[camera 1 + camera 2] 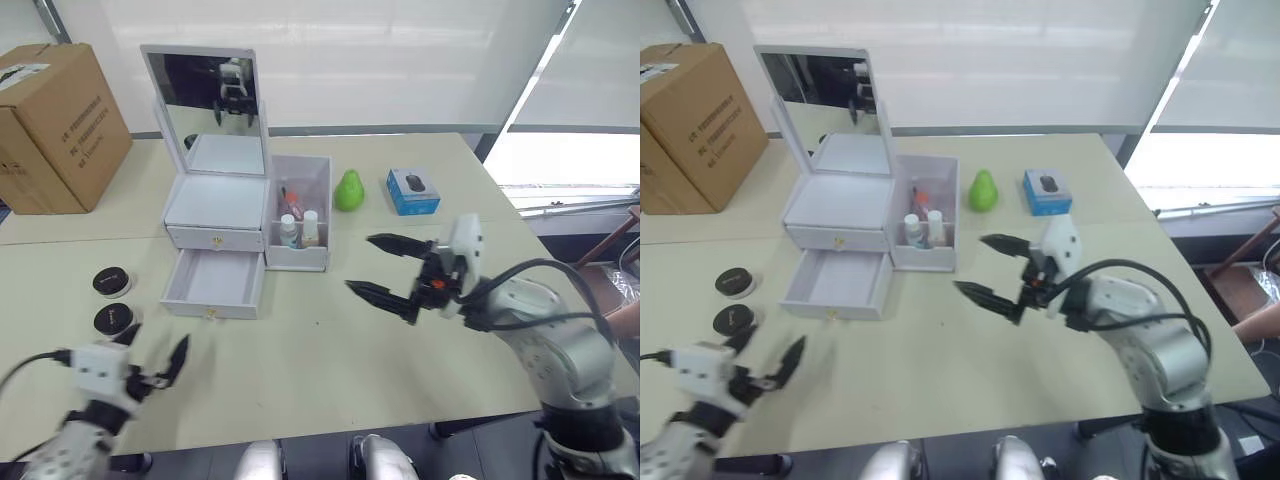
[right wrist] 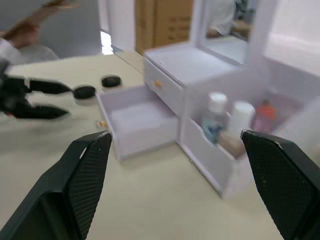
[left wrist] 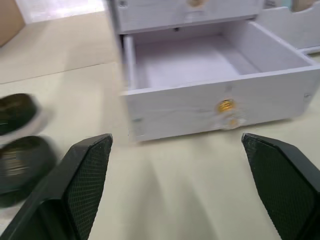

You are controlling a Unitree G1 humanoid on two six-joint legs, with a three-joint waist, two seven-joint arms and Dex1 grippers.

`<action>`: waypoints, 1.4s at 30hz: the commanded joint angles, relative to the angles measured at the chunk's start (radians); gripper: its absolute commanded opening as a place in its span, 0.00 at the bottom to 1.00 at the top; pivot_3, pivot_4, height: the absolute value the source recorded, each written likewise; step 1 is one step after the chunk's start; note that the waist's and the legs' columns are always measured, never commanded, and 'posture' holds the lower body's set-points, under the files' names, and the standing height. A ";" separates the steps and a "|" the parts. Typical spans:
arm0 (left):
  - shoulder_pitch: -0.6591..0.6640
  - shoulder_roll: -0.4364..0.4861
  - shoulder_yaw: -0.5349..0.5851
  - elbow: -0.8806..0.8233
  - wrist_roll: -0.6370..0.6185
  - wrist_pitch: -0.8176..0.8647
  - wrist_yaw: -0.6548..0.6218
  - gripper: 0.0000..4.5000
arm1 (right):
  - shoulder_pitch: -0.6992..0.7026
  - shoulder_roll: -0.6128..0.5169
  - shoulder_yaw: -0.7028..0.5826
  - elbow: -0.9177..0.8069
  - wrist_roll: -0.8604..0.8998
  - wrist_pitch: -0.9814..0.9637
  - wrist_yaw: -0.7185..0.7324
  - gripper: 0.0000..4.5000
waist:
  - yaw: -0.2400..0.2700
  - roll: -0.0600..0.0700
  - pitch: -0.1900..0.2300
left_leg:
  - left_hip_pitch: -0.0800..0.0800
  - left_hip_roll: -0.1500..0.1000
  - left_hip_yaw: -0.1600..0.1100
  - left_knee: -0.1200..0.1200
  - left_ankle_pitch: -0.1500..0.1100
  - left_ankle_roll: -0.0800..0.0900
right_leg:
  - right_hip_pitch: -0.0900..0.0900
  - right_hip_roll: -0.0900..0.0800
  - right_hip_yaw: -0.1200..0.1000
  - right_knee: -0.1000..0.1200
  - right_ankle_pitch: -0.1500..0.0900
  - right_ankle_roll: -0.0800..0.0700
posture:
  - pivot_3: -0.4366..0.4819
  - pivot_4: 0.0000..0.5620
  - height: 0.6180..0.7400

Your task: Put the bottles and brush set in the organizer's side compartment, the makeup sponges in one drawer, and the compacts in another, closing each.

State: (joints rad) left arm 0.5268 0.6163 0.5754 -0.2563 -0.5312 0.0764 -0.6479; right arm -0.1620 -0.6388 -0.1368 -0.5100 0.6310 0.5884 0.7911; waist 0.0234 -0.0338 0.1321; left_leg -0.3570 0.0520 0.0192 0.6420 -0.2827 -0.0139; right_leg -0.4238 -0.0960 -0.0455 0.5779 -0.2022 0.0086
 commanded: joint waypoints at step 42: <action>-0.043 -0.417 0.145 -0.023 0.008 -0.038 0.211 0.99 | -0.382 0.104 0.152 0.105 0.059 -0.027 0.031 1.00 | 0.014 -0.006 0.003 | 0.003 -0.001 0.010 -0.003 0.003 0.005 | 0.003 -0.012 -0.008 0.001 0.002 0.007 | 0.48 0.27 1.00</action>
State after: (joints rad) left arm 0.4782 0.1832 0.7174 -0.2387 -0.5375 0.0363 -0.4659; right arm -0.5171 -0.5428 0.0021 -0.4030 0.7065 0.5689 0.8305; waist 0.0373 -0.0399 0.1354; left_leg -0.3545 0.0514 0.0288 0.6394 -0.2800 -0.0092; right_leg -0.4206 -0.1073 -0.0532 0.5784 -0.1999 0.0158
